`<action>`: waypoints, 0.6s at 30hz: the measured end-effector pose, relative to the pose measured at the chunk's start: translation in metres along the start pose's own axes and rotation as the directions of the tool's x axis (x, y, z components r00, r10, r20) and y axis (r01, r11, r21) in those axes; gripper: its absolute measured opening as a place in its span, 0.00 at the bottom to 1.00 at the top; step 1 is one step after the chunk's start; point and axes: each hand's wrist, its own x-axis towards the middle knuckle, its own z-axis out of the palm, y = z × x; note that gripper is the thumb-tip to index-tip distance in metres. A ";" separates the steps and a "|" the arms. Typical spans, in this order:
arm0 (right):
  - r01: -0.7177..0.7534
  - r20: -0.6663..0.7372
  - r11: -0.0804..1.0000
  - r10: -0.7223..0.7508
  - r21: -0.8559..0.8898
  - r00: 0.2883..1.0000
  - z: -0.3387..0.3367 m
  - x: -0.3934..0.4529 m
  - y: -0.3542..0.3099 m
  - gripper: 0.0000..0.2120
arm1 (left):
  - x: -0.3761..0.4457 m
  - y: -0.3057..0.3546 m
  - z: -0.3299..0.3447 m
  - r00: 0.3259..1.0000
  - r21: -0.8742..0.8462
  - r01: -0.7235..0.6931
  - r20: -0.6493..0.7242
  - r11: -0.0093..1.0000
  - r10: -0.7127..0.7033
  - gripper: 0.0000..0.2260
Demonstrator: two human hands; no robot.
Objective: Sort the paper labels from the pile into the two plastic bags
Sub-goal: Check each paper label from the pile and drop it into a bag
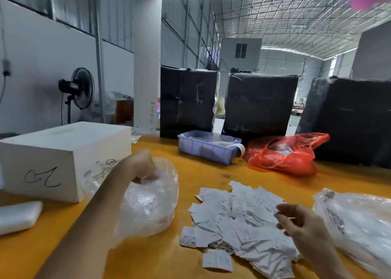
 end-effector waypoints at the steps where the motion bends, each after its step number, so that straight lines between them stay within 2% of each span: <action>1: 0.008 0.002 1.000 -0.008 -0.017 1.000 0.000 0.000 0.000 0.09 | 0.005 -0.009 0.001 0.999 0.073 0.054 0.000 0.996 -0.055 0.07; 3: 0.017 0.007 0.998 -0.016 -0.067 1.000 0.000 0.000 0.000 0.09 | 0.013 -0.018 0.010 0.991 0.187 0.129 -0.039 0.974 -0.124 0.12; 5: 0.040 0.014 0.986 -0.038 -0.162 0.999 -0.002 0.000 0.002 0.09 | 0.016 -0.018 0.022 0.980 0.285 0.174 -0.147 0.943 -0.137 0.15; 7: 0.062 0.030 0.964 -0.056 -0.258 0.998 -0.004 0.000 0.005 0.08 | 0.011 -0.009 0.034 0.947 0.390 0.216 -0.309 0.895 -0.094 0.16; 8: 0.075 0.047 0.948 -0.063 -0.311 0.997 -0.006 0.001 0.007 0.07 | 0.009 -0.004 0.040 0.935 0.408 0.211 -0.348 0.888 -0.063 0.18; 9: 0.091 0.072 0.922 -0.068 -0.376 0.995 -0.007 0.002 0.009 0.05 | 0.006 0.000 0.048 0.946 0.393 0.169 -0.323 0.904 -0.036 0.23; 11: 0.135 0.164 0.844 -0.057 -0.519 0.985 -0.009 0.005 0.014 0.11 | -0.005 0.008 0.068 0.997 0.303 0.028 -0.083 0.953 -0.003 0.35; 12: 0.153 0.217 0.803 -0.030 -0.576 0.976 -0.011 0.006 0.017 0.17 | -0.011 0.011 0.080 0.998 0.319 0.004 0.061 0.948 -0.025 0.40; 13: 0.159 0.262 0.767 0.012 -0.621 0.965 -0.011 0.007 0.019 0.21 | -0.016 0.010 0.091 0.989 0.400 0.004 0.136 0.916 -0.064 0.44; 15: 0.141 0.306 0.746 0.087 -0.651 0.948 -0.011 0.007 0.021 0.26 | -0.019 0.008 0.105 0.985 0.549 0.038 0.120 0.835 -0.124 0.39; 18: 0.104 0.314 0.776 0.125 -0.622 0.941 -0.010 0.008 0.025 0.29 | -0.015 0.009 0.110 0.994 0.569 0.048 0.050 0.821 -0.093 0.22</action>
